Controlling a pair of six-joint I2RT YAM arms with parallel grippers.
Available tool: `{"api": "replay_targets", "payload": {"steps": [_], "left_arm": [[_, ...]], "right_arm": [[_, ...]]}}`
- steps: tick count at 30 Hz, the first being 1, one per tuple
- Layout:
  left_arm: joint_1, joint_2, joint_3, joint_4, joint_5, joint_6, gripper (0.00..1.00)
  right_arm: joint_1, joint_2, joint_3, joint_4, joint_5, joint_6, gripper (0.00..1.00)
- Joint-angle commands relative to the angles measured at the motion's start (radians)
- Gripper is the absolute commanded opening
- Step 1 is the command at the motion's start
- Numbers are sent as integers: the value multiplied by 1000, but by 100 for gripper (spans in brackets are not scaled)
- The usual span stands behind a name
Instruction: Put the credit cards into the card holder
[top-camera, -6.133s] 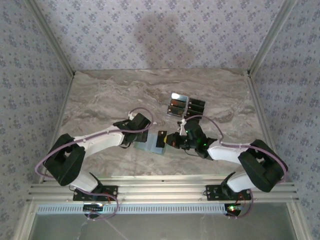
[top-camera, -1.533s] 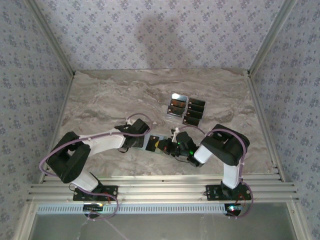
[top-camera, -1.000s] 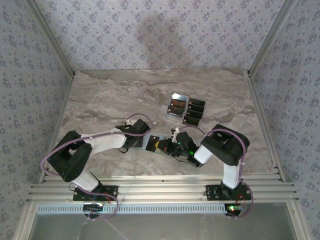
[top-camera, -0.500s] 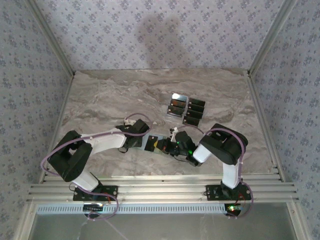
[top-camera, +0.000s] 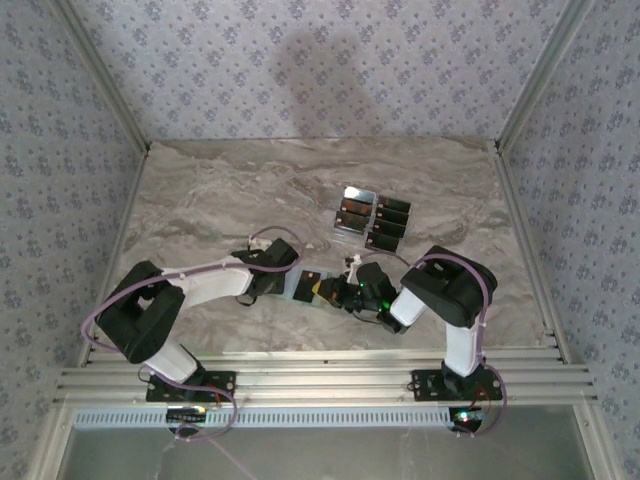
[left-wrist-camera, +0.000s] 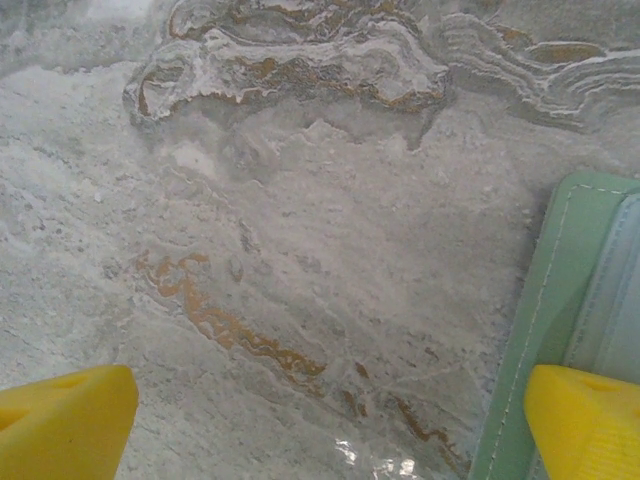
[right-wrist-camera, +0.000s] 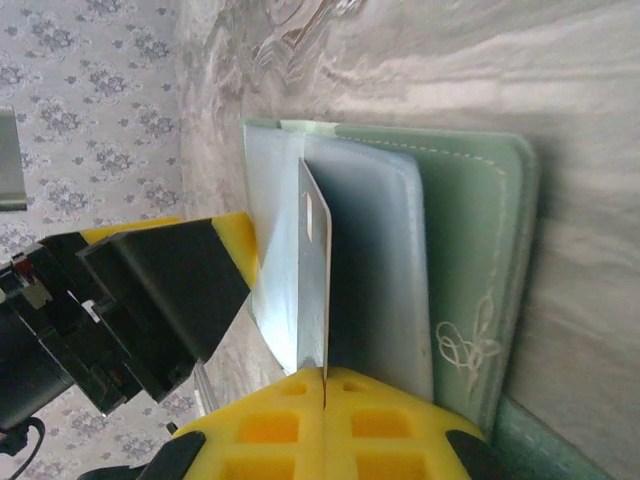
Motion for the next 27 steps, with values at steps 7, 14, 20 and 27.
{"api": "replay_targets", "payload": {"steps": [7,14,20,27], "left_arm": [[-81,-9,-21,-57,76,-85,100],[-112,-59,21,-108,36,-117,100],[-66,-114,88,-127,45,-32,100],[-49,-115,88,-53,117,38,100]], "right_arm": [[-87,-89,-45,-250,-41,-75,0],[-165,-207,-29,-409,-134,-176,0],[-215,-320,-12,-548,-219,-276,0],[-271,-415,2,-584,-306,-300,0]]}}
